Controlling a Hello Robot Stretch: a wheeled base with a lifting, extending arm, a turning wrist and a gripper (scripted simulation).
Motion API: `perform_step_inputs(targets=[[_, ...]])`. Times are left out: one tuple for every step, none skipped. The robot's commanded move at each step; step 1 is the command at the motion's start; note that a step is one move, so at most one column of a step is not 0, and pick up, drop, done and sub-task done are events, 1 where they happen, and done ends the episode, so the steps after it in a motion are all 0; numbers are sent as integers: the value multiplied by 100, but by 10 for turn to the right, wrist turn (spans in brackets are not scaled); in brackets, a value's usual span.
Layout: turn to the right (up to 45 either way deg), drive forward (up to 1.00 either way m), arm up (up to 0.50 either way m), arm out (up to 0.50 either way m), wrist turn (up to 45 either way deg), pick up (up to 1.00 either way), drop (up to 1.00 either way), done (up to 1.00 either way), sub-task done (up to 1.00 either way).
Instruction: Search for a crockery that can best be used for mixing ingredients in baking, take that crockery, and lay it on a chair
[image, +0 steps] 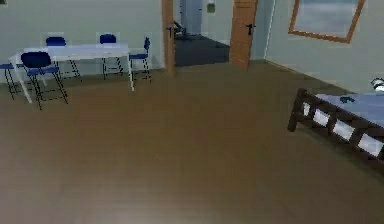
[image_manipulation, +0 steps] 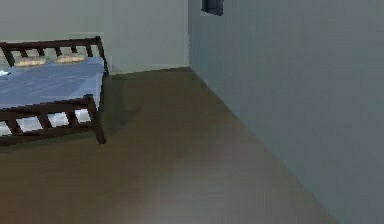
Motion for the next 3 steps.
perform_step_inputs(targets=[[450, 0, 0, 0, 0, 0, 0, 0, 0], [390, 0, 0, 0, 0, 0, 0, 0, 0], [0, 35, 0, 0, 0, 0, 0, 0, 0]])
